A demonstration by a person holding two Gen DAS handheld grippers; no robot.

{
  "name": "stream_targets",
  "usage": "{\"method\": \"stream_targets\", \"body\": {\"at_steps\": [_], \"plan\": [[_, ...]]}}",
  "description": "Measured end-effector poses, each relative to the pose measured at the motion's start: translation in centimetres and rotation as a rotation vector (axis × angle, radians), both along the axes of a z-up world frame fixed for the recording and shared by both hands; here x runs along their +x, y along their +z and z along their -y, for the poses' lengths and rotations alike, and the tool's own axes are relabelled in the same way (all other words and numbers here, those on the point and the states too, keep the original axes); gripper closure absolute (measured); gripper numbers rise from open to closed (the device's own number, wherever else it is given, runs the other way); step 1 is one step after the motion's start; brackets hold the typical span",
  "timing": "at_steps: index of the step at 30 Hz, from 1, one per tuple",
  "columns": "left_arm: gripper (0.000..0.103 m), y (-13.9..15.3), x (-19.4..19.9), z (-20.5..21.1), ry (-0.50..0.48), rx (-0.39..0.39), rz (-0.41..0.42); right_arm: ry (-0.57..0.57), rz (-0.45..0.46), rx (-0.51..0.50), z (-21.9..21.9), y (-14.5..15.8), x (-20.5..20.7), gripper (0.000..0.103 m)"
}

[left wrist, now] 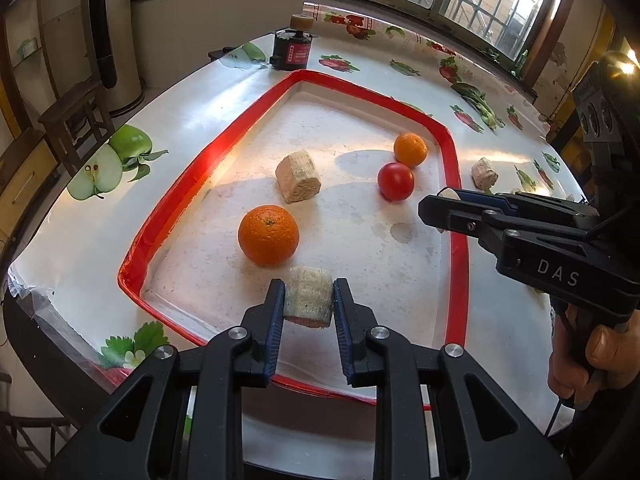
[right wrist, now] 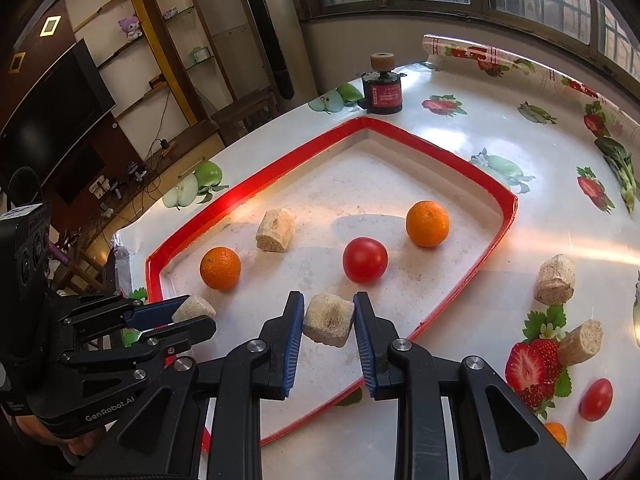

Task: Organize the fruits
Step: 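Open the left gripper to drop its block while the right gripper releases its block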

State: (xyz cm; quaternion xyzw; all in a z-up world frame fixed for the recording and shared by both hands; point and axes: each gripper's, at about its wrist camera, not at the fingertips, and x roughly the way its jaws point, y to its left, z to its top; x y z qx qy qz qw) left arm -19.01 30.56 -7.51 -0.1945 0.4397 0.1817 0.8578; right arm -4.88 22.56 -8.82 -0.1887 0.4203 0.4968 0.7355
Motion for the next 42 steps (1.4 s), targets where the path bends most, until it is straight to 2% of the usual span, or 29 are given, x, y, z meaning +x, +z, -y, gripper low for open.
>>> {"method": "stream_targets", "body": {"at_steps": [14, 23, 24, 26, 27, 28, 29, 34, 42], "plan": [[0.081, -1.3, 0.8, -0.6, 0.011, -0.018, -0.027, -0.007, -0.016, -0.061, -1.4, -2.9, 1.3, 0.077], [0.081, -1.4, 1.2, -0.6, 0.018, -0.005, -0.042, -0.004, -0.009, -0.057, -1.6, -3.0, 1.3, 0.076], [0.08, -1.4, 1.3, -0.6, 0.017, -0.003, -0.045, -0.004, -0.01, -0.057, -1.5, -2.9, 1.3, 0.076], [0.069, -1.4, 1.4, -0.4, 0.022, 0.007, -0.054, -0.007, -0.011, -0.054, -1.5, -2.8, 1.3, 0.069], [0.057, -1.3, 1.4, -0.3, 0.026, 0.022, -0.056, -0.009, -0.008, -0.052, -1.4, -2.7, 1.3, 0.061], [0.049, -1.1, 1.4, -0.2, 0.03, 0.041, -0.058, -0.011, -0.004, -0.048, -1.3, -2.5, 1.2, 0.054], [0.047, -1.0, 1.4, -0.1, 0.032, 0.051, -0.061, -0.013, -0.002, -0.044, -1.2, -2.4, 1.2, 0.052], [0.047, -1.2, 1.2, -0.2, 0.035, 0.042, -0.076, -0.024, -0.005, -0.025, -0.6, -1.5, 1.3, 0.05], [0.047, -0.3, 0.7, 0.5, 0.025, 0.047, -0.055, -0.041, 0.013, 0.003, 1.2, 0.1, 0.7, 0.046]]}}
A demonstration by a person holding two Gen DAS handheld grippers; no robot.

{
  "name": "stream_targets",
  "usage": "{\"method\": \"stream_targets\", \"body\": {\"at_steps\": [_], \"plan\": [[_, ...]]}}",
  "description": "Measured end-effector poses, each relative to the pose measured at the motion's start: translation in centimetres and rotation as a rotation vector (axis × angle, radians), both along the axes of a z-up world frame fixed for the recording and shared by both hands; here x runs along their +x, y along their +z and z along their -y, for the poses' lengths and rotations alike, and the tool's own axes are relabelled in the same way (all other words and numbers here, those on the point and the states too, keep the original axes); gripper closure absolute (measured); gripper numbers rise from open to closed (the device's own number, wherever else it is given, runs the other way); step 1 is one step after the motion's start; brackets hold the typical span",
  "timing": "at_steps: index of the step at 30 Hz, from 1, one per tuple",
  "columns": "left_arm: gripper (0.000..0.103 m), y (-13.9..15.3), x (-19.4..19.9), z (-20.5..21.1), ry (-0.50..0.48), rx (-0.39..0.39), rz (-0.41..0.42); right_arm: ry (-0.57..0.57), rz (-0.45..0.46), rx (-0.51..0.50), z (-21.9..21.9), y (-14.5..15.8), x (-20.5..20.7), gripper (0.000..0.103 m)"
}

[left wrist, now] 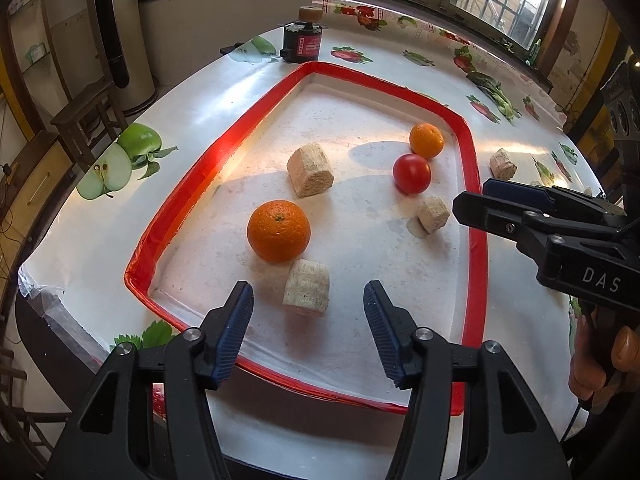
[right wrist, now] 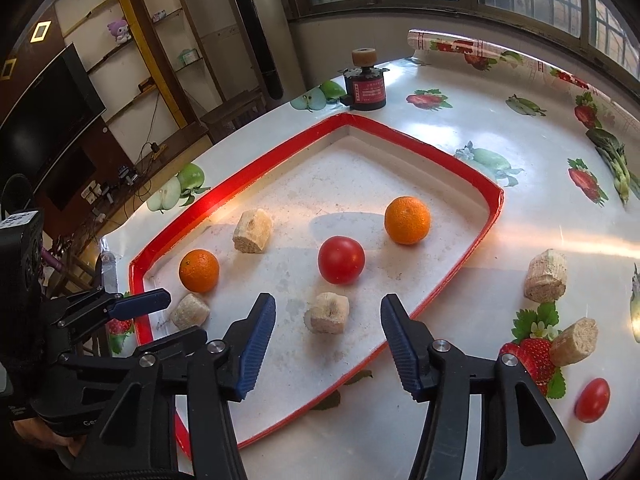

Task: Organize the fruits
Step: 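Open the left gripper to drop its block while the right gripper releases its block, then move both grippers back over the table toward the green fruit and plum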

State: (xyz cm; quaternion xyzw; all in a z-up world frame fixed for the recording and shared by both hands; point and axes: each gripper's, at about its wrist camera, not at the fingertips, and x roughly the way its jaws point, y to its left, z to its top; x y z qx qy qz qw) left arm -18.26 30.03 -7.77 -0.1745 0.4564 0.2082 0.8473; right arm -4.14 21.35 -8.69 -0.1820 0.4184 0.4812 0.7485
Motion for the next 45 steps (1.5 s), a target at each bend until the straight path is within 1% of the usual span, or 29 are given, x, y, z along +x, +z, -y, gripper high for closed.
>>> {"method": "stream_targets", "body": {"at_steps": [6, 16, 21, 31, 38, 45], "plan": [[0.047, 0.7, -0.3, 0.7, -0.01, 0.004, 0.017, -0.018, 0.013, 0.014, 2.1, 0.9, -0.6, 0.046], [0.047, 1.7, -0.5, 2.2, -0.04, 0.009, 0.039, -0.072, 0.023, 0.032, 6.6, 1.6, -0.9, 0.046], [0.047, 1.9, -0.2, 3.2, -0.063, 0.004, 0.047, -0.114, 0.03, 0.04, 9.6, 1.8, -1.0, 0.045], [0.047, 2.4, 1.0, 5.5, -0.122, 0.003, 0.056, -0.237, 0.036, 0.035, 16.2, 1.8, 0.0, 0.045], [0.047, 2.5, 1.8, 7.9, -0.183, -0.001, 0.054, -0.302, 0.04, 0.038, 19.8, 2.0, -0.2, 0.045], [0.047, 2.9, 3.1, 10.9, -0.265, -0.007, 0.063, -0.358, 0.051, 0.039, 22.9, 2.4, -0.8, 0.045]]}}
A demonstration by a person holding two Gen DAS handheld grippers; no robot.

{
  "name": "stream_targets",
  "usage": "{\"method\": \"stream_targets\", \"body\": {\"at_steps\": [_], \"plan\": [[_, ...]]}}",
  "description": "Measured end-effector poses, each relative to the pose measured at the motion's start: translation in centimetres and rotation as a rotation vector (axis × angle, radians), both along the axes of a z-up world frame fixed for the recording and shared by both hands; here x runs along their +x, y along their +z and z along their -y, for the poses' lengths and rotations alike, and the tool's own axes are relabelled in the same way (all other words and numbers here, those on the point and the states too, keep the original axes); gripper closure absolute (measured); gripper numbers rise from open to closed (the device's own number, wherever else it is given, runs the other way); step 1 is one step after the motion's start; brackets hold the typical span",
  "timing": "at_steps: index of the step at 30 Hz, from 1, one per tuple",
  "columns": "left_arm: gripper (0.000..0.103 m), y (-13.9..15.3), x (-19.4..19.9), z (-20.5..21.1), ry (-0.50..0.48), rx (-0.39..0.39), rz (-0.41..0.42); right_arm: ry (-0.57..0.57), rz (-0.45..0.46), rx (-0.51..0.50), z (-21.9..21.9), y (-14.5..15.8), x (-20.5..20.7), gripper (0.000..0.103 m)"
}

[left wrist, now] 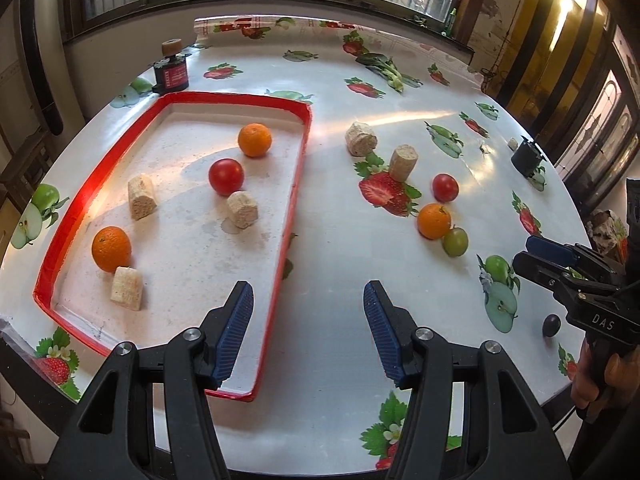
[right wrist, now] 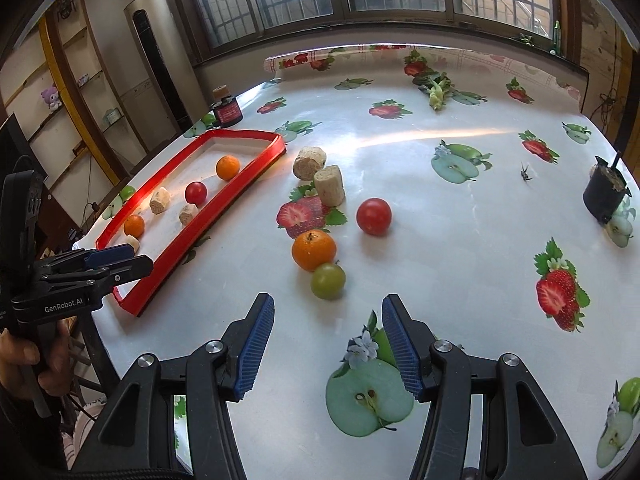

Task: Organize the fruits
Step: 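Move both grippers back over the table toward the green fruit and plum, then grasp the small green fruit with the left gripper while the right gripper grasps the dark plum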

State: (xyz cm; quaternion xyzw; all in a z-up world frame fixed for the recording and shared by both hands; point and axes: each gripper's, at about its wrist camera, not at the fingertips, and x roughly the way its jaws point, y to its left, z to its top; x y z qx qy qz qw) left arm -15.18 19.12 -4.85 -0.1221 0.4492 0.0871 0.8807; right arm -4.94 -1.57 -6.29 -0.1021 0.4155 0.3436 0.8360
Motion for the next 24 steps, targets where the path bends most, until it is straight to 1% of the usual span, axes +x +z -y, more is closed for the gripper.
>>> {"method": "stream_targets", "body": {"at_steps": [8, 14, 19, 24], "plan": [[0.047, 0.1, 1.8, 3.9, -0.106, -0.032, 0.008, -0.065, 0.011, -0.006, 3.4, 0.3, -0.9, 0.044], [0.047, -0.3, 3.1, 7.1, -0.187, -0.041, -0.004, -0.127, 0.011, -0.002, 6.9, 0.2, -1.8, 0.044], [0.047, -0.8, 4.1, 8.8, -0.229, -0.05, -0.022, -0.188, -0.012, -0.02, 9.9, -0.7, -2.6, 0.044], [0.047, -1.4, 5.3, 9.9, -0.255, -0.086, -0.034, -0.229, -0.027, -0.036, 12.4, -1.3, -3.5, 0.044]]}}
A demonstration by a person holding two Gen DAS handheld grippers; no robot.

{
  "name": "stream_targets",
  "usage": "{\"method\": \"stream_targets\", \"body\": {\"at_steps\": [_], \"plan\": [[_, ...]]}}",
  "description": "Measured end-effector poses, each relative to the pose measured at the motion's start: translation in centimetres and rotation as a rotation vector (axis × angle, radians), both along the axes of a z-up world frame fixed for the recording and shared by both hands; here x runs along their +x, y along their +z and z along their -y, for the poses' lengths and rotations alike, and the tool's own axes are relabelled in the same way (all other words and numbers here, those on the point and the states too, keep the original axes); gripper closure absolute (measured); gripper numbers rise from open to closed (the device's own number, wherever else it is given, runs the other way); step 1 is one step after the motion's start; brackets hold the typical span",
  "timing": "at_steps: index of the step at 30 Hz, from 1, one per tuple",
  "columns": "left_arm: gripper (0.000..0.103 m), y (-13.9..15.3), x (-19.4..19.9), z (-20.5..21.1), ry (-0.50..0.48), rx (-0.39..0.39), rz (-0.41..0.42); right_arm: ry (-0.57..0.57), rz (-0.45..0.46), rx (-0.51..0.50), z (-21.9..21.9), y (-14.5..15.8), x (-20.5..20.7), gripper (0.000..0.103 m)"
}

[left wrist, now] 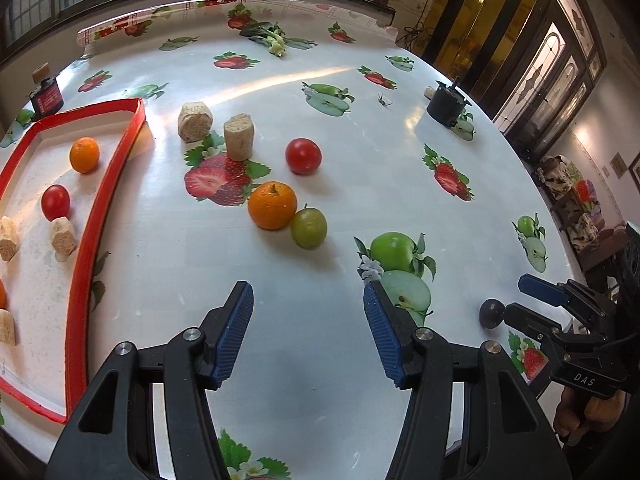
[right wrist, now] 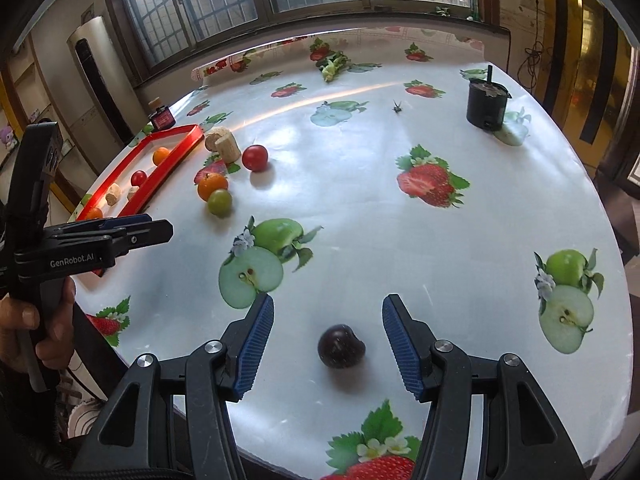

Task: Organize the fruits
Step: 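Grasp the small green fruit with the left gripper while the right gripper grasps the dark plum, then carry the green fruit and dark plum in both grippers over the tray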

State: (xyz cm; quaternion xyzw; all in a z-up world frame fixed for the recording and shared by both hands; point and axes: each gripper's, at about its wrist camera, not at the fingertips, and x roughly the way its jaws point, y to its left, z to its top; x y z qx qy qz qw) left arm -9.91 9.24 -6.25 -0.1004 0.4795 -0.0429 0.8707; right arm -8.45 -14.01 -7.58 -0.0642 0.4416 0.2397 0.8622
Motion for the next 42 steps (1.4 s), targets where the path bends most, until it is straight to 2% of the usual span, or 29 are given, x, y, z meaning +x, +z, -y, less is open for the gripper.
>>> {"method": "stream_targets", "body": {"at_steps": [11, 14, 18, 20, 22, 24, 25, 28, 34, 42], "plan": [[0.047, -1.4, 3.3, 2.2, -0.037, -0.018, -0.028, -0.019, -0.032, -0.025, 2.3, -2.2, -0.8, 0.044], [0.047, -1.8, 4.4, 2.1, -0.025, -0.026, -0.036, -0.009, -0.033, -0.026, 1.9, -2.7, -0.4, 0.045], [0.047, -2.3, 5.8, 1.6, 0.017, 0.01, -0.04, 0.035, -0.018, -0.037, 0.2, -3.0, -0.2, 0.046], [0.05, -2.7, 6.3, 1.3, 0.022, 0.003, -0.033, 0.055, -0.012, -0.04, -0.6, -3.0, -0.1, 0.051], [0.068, -2.7, 6.5, 1.4, 0.019, 0.044, -0.025, 0.079, -0.02, -0.027, -1.1, -3.0, 0.0, 0.067], [0.075, -2.7, 6.3, 1.4, 0.015, 0.065, -0.022, 0.099, -0.03, -0.015, -1.6, -3.0, 0.0, 0.077], [0.076, -2.7, 6.1, 1.1, 0.009, 0.053, -0.019, 0.103, -0.028, -0.016, -1.8, -3.0, -0.1, 0.078], [0.078, -2.5, 5.4, 0.2, -0.002, 0.008, -0.016, 0.105, -0.026, -0.011, -1.9, -2.9, 0.1, 0.079], [0.078, -1.8, 3.0, -0.9, 0.009, 0.009, -0.001, 0.115, -0.035, 0.038, -2.4, -2.1, 0.9, 0.079], [0.078, -0.3, 0.2, -3.7, 0.072, 0.03, 0.029, 0.2, -0.024, 0.064, -6.3, -0.9, 1.4, 0.079]]}}
